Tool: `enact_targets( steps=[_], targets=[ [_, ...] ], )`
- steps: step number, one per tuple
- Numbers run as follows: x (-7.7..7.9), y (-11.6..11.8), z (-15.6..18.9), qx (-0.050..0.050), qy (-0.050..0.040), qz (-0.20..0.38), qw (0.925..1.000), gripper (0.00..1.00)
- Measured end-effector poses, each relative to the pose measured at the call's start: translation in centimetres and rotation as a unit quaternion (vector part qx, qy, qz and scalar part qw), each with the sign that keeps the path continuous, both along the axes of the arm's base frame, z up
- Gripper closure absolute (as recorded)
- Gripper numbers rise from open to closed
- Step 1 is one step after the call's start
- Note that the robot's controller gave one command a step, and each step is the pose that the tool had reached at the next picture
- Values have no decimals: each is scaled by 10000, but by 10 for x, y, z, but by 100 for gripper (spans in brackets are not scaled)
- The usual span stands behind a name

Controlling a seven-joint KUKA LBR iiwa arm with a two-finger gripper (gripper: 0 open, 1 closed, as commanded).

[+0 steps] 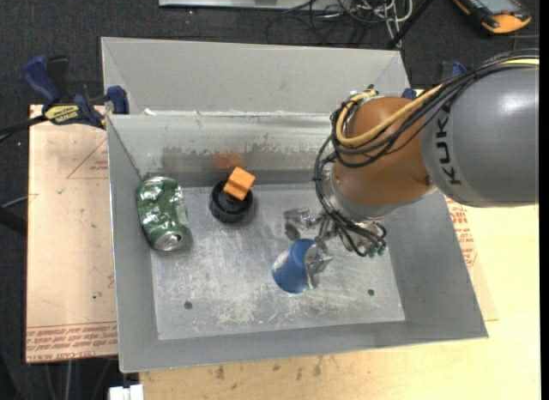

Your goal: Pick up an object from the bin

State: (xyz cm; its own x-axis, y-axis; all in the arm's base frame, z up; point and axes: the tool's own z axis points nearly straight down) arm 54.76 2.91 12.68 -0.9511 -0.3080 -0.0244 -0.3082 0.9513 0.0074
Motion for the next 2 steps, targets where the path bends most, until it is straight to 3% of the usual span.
enact_targets(
  steps=[2],
  targets=[
    [0,0,2,-19,10,-1,10000,100]
  ],
)
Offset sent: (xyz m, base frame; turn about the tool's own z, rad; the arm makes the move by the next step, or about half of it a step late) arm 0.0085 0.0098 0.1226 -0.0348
